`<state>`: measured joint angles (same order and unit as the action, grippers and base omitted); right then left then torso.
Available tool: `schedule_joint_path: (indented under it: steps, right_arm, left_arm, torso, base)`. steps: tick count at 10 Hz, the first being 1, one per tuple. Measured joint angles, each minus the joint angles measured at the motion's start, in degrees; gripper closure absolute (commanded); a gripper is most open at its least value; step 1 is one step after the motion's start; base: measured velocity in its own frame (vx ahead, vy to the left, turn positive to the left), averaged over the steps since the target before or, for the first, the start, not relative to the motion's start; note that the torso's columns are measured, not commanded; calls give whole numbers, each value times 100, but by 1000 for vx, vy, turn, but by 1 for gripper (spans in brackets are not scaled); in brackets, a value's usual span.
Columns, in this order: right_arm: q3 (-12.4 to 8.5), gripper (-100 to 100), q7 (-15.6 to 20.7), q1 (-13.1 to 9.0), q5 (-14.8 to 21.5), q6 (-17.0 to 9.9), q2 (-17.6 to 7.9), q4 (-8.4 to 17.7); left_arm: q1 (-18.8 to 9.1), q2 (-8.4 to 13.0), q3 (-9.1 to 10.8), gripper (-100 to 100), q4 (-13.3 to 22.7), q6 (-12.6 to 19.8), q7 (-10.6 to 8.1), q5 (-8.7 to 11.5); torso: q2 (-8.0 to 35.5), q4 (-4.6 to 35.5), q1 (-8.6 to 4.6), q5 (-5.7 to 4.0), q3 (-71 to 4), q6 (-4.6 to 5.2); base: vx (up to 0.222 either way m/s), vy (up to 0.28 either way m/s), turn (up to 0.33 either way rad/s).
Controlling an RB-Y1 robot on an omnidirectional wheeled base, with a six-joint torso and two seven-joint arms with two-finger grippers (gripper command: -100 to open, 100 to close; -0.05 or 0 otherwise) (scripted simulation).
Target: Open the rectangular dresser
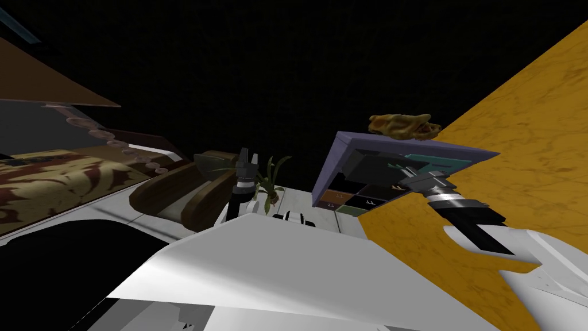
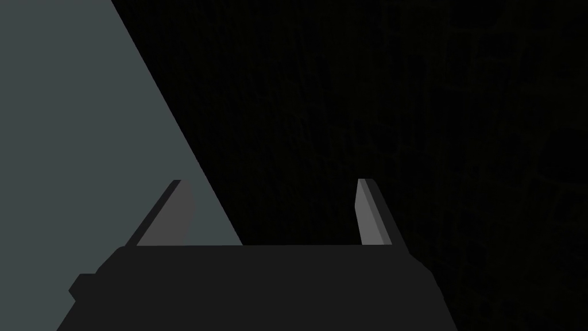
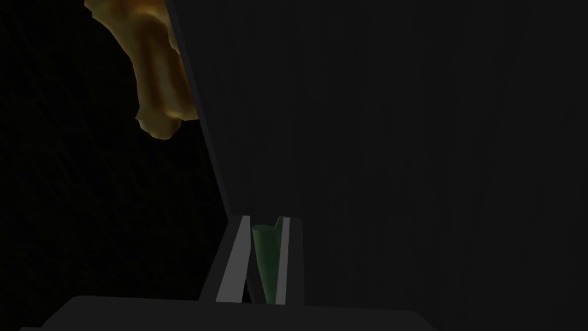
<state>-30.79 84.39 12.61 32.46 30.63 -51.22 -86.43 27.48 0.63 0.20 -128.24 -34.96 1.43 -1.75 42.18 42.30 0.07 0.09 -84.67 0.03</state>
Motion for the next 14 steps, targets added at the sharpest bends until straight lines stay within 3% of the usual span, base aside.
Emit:
schedule_joint_path:
  steps: [1,2,8,9,14]
  right_arm:
    - [-7,100,-13,14,-9,13,-11,-20]
    - [1,-100,-21,21,-17,39,-19,-22]
    - [-120,-100,-609,99,-175,-127,-788,1]
    - [-120,0,-632,102,-177,-136,-799,2]
    - [-100,0,-628,119,-169,-138,-786,16]
  left_arm:
    - [-1,0,0,0,0,0,0,0]
    - [-1,0,0,0,0,0,0,0]
    - [2,0,0,0,0,0,0,0]
    - [1,0,0,0,0,0,0,0]
    - [1,0,0,0,0,0,0,0]
  torso:
    - [21,0,-2,-9,16,-5]
    - [30,4,-15,-12,23,-2]
    - [29,15,4,6,20,-3]
    - [37,14,4,3,27,-3]
    - [16,4,0,-2,13,-3]
  base:
    - [-197,-15,-43]
    - [-89,1,-23]
    - [20,27,-12]
    - [6,0,1]
    - [0,0,0]
